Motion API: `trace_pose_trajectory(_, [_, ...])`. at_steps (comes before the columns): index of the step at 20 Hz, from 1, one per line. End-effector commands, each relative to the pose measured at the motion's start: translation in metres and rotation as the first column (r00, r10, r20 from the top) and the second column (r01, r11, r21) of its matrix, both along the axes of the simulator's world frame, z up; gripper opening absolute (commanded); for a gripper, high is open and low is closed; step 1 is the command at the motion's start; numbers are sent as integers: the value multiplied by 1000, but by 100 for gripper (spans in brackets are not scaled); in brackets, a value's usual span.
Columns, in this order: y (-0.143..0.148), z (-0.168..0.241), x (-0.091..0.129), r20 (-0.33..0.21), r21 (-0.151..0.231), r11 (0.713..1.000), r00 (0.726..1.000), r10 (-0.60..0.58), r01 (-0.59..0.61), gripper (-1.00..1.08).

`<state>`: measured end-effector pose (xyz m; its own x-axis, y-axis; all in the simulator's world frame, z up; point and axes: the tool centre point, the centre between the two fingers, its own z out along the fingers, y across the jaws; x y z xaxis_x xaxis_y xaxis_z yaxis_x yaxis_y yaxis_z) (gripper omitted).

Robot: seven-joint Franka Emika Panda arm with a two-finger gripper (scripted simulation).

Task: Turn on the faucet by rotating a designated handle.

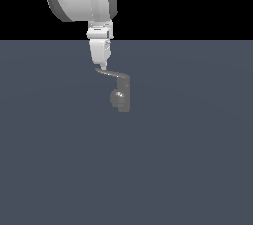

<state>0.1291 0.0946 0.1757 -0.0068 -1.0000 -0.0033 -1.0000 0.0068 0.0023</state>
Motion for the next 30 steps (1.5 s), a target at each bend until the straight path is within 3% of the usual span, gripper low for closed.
trace_pose_trajectory(1, [0,-3,2,2,-3,1000,1000,-10,10,-100])
trace_pose_trajectory(6, [0,-3,1,2,-3,1000,1000,-9,9,-100])
trace_pose_trajectory(30, [12,-3,-59,2,-3,1000,1000,-10,10,-100])
